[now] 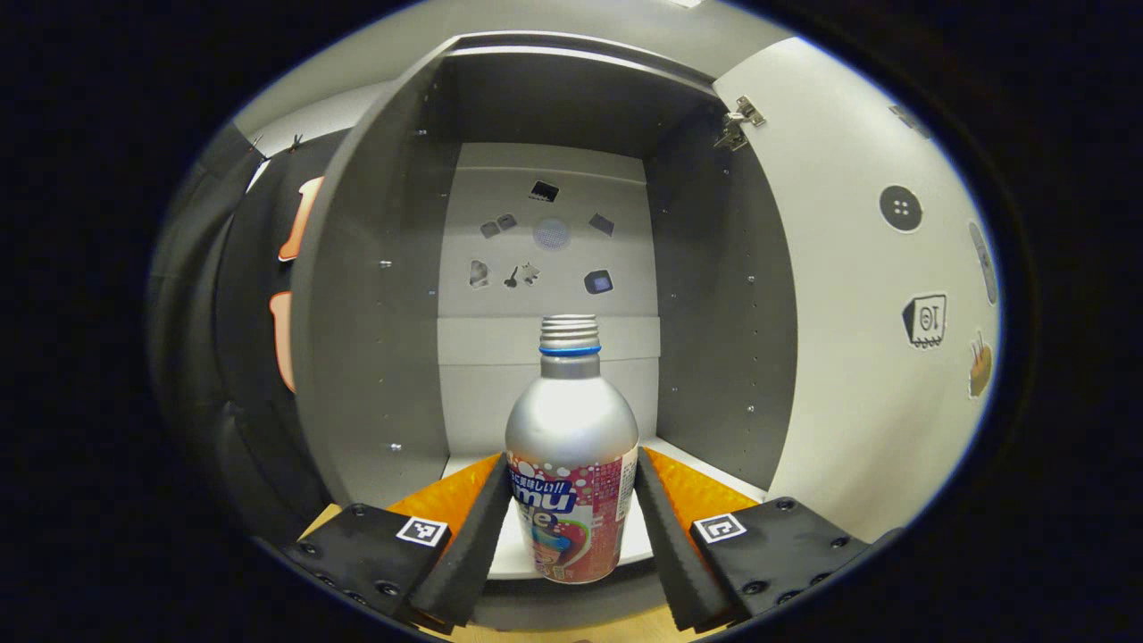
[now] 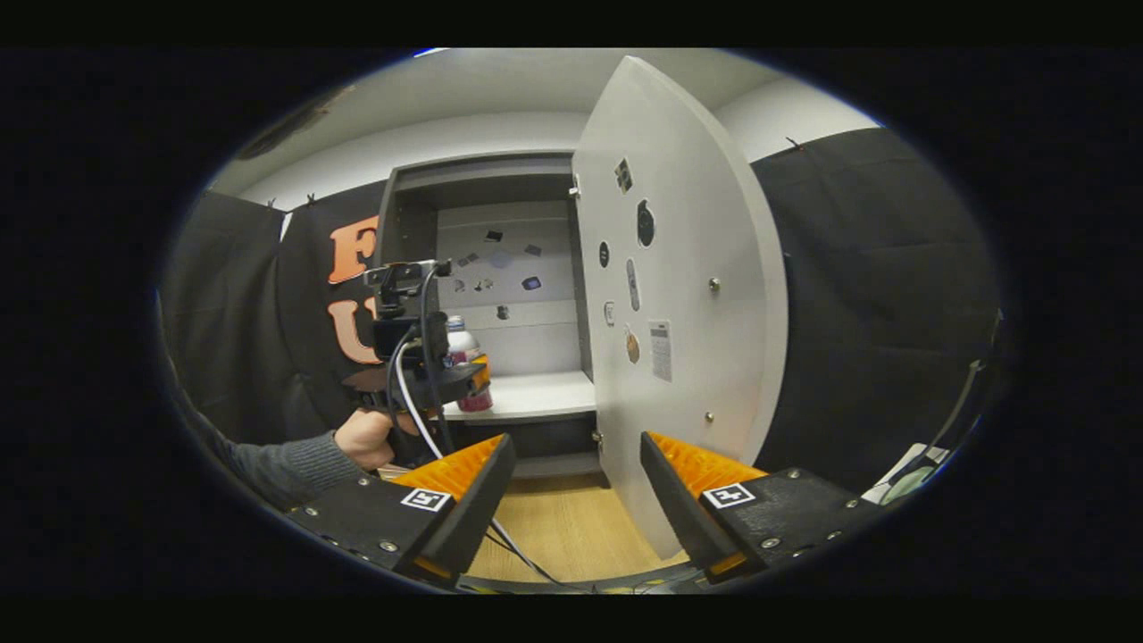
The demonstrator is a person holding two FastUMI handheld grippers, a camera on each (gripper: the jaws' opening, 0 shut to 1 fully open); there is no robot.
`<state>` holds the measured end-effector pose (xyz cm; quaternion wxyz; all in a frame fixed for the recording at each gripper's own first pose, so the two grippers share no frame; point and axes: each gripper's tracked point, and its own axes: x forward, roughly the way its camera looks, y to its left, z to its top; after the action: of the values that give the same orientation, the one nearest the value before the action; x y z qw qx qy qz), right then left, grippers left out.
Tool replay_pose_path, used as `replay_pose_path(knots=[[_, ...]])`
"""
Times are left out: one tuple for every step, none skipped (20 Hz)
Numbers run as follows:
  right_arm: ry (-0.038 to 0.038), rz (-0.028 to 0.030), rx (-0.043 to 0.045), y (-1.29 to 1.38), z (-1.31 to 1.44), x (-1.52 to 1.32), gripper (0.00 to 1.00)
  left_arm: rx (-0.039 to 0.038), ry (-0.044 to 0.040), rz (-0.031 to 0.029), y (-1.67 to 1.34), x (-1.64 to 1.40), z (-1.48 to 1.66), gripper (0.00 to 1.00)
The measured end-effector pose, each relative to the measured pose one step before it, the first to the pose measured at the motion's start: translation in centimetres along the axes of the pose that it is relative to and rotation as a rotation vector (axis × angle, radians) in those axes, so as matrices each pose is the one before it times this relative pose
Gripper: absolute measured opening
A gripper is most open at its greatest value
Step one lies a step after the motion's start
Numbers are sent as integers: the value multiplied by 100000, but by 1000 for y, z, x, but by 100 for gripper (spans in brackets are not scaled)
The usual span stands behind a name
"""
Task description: Open the cabinet door with the right hand, grasp the bottle in the cabinet with the left hand and place it on the coaster, then close the cabinet door with the right hand.
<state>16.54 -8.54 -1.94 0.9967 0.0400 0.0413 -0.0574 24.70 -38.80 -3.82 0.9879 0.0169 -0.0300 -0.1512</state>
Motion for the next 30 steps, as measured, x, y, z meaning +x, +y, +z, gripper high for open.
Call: replay_pose_path(knots=[[637,949,827,-157,-418,-747,87,1327,944,1121,418,-1655,-978,86],[1101,1138,552,-32,-561,-590,87,1190,1707,907,374,-1713,-1194,84],[1689,940,390,-67,-623,-528,87,1337,2204,1656,555,-1757,-1536,84],[1466,837,-52,-111,-573,-478,87,1031,1846,1739,483,-1583,-1362,85],[1399,928,-135,-80,-533,-430,87,579,1561,1387,363,-1538,-1439,85],[1237,1290,12,106,-533,-423,87,716,1587,1476,526,-1449,-1461,85],[1474,1606,57,155,-609,-346,87,832,1822,976,413,-1300,-1661,85],[1706,1044,98,44,-703,-248,87,926,2263,971,436,-1147,-1800,84],[1769,664,128,-23,-622,-195,87,137,2528,764,385,-1085,-1920,85],[1305,1056,175,97,-494,-219,88,-473,2470,820,333,-991,-1865,85],[1348,1027,160,116,-596,-210,88,-156,2631,1245,596,-679,-2113,85],[1408,728,39,64,-650,-19,87,-341,2518,906,478,-601,-1873,85],[1716,524,4,-12,-651,84,92,86,2317,1094,487,-525,-1899,86],[1393,268,-137,-32,-502,26,87,52,2121,1012,470,-422,-1793,86],[1421,252,-177,-2,-524,111,87,-155,1815,697,523,-282,-1758,85],[1591,149,-85,28,-632,145,87,-243,1608,798,458,-80,-1620,86],[1342,234,-8,50,-554,66,87,-405,1554,655,371,-137,-1823,86],[1815,169,92,73,-508,329,87,223,1419,1014,426,-44,-1502,85],[1806,-169,-150,36,-589,372,87,488,1703,813,456,127,-1562,86],[1771,368,-236,151,-672,363,87,163,919,737,326,5,-1037,86],[1695,428,-195,224,-627,213,92,-507,435,317,327,178,-1020,86],[1503,627,-211,240,-566,250,87,-60,152,23,97,171,-650,86],[1468,669,-219,256,-306,458,88,778,325,402,121,158,-679,86],[1069,732,-112,343,-215,446,87,659,199,631,209,221,-544,86],[875,1246,-164,401,-312,312,87,-18,218,-9,25,119,-558,85],[707,640,-528,242,-364,223,87,-49,311,10,77,101,-418,86],[894,56,-700,90,-164,146,87,-320,310,-10,124,107,-436,86],[1096,-6,-531,77,-284,176,88,-249,935,249,89,121,-417,86],[628,55,-180,77,-89,130,88,-669,796,274,274,107,-528,86],[480,197,201,158,-110,136,87,-351,905,129,89,34,-413,86]])
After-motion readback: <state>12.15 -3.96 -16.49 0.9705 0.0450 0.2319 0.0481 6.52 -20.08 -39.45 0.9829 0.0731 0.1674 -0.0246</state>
